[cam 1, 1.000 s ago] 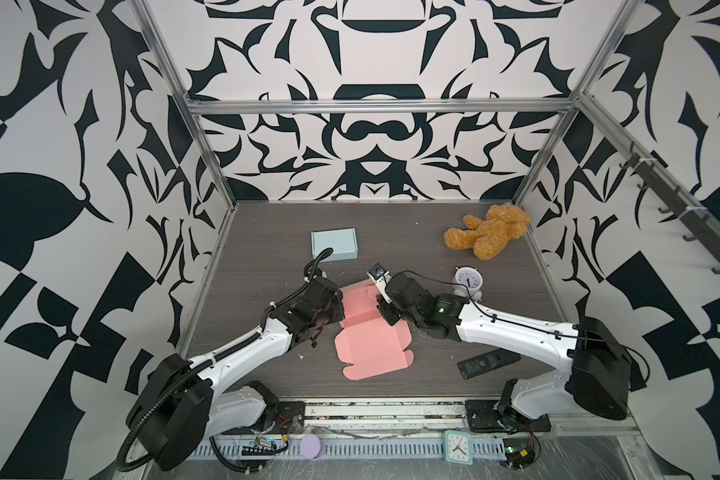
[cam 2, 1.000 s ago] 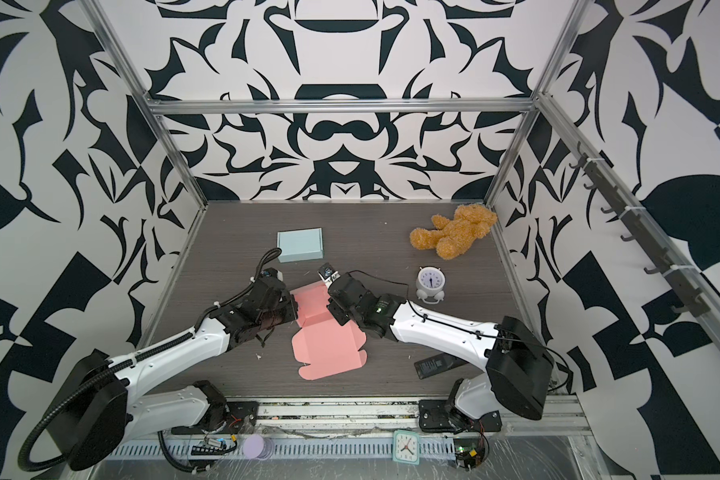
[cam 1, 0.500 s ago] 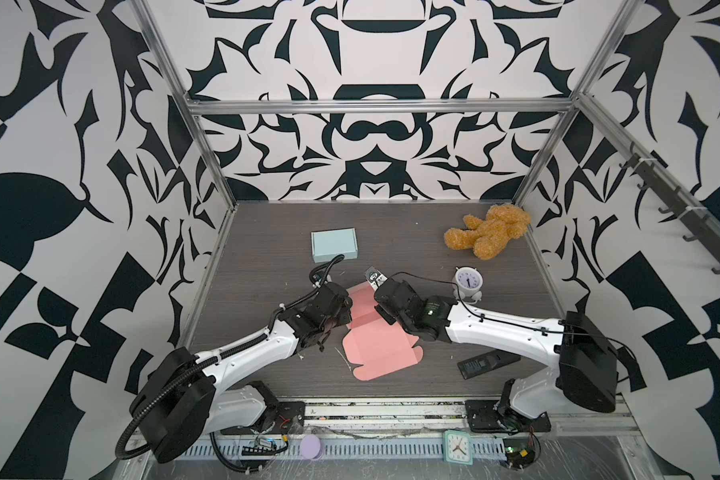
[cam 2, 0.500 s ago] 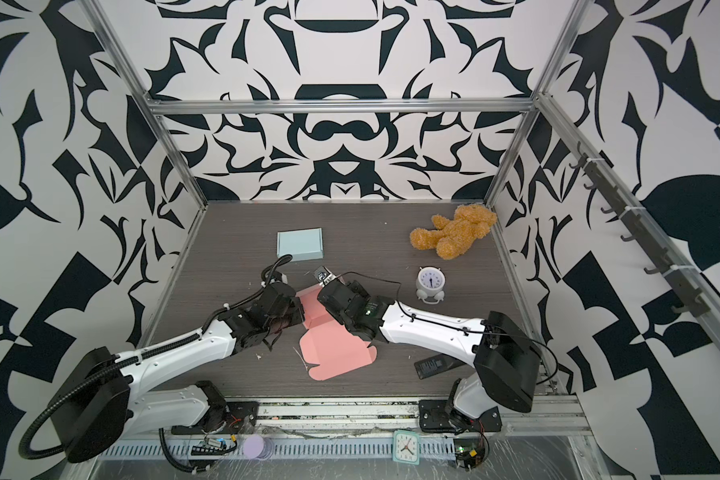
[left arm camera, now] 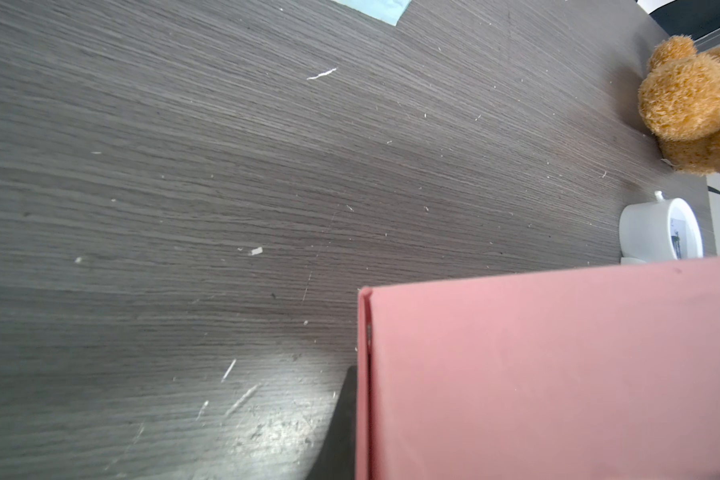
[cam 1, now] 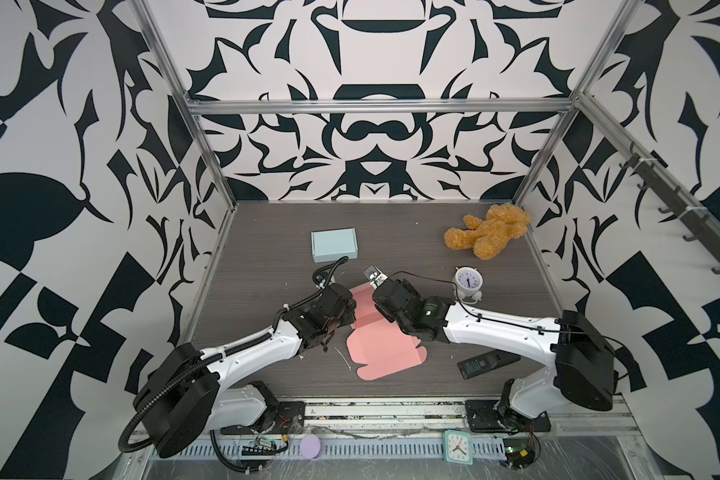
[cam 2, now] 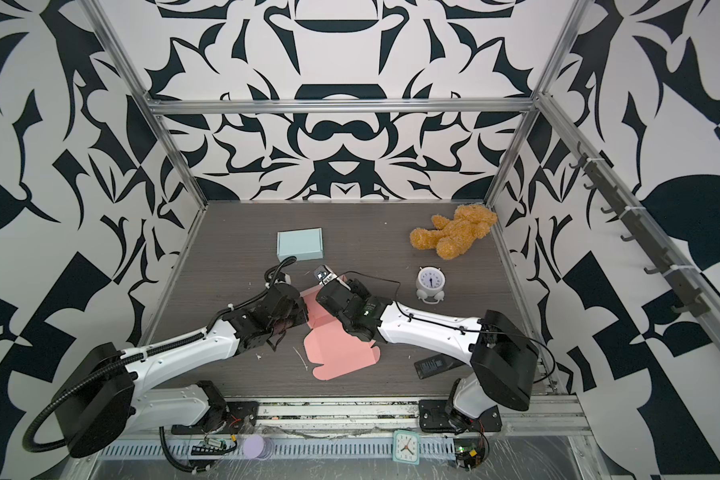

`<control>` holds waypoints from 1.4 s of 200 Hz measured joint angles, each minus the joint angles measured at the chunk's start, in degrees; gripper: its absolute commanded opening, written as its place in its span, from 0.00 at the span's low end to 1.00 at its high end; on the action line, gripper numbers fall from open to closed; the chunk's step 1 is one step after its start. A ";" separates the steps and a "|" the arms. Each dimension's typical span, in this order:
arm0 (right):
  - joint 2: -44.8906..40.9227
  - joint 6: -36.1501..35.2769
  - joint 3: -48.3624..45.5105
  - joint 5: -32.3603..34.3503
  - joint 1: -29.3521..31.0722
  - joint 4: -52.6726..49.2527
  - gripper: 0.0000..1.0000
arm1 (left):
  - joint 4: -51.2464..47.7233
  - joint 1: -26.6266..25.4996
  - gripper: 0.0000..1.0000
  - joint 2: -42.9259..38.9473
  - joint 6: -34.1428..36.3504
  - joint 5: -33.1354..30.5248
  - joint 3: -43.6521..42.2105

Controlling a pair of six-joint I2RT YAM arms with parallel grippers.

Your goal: Fold the paper box

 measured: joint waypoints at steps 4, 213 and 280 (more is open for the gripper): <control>0.00 0.00 -0.13 0.17 0.00 0.22 0.33 | 0.04 0.00 0.00 0.00 0.00 0.00 0.00; 3.04 -1.09 -2.49 4.96 -1.68 8.37 0.16 | -1.31 -0.57 0.00 1.22 -0.66 -0.92 2.12; 3.87 -1.11 -2.49 6.58 -1.90 10.29 0.00 | -0.79 -0.55 0.00 3.74 -1.31 -1.36 3.52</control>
